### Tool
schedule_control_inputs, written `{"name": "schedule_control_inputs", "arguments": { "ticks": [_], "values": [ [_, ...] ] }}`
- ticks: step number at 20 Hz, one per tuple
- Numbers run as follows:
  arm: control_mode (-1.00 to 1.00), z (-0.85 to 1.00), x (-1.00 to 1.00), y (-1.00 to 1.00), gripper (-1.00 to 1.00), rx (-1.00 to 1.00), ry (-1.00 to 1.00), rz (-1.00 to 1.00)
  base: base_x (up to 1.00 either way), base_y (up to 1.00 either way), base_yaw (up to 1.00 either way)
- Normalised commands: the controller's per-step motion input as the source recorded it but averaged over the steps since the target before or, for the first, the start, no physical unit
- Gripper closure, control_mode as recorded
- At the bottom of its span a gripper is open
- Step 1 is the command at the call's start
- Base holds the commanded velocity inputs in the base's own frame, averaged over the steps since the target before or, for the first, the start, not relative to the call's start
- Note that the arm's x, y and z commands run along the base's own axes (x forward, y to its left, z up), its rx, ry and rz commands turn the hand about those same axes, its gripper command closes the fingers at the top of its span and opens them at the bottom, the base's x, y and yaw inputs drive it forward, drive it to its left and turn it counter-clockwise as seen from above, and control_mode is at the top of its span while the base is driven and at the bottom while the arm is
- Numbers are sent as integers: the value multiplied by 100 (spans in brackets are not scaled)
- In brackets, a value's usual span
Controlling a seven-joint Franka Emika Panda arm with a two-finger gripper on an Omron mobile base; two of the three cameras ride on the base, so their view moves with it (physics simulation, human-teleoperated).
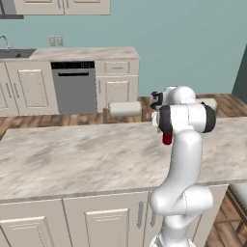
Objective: Four empty soda cans are scattered around the kitchen. Gather all the cans and cluster them next to the stove for recycling.
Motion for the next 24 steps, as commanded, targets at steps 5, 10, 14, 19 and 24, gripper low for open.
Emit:
{"name": "schedule_control_inputs", "arguments": {
  "ticks": [5, 10, 14, 19, 24],
  "values": [
    [-100, 0, 3, 0, -100, 0, 0, 0, 0, 0, 0],
    [-100, 1, 0, -3, -100, 0, -3, 0, 0, 0, 0],
    [-100, 8, 0, -3, -100, -1, -6, 0, 0, 0, 0],
    [-100, 11, -2, -6, -100, -2, -5, 0, 0, 0, 0],
    [-100, 5, -7, -2, -100, 0, -1, 0, 0, 0, 0]
  ]
}}
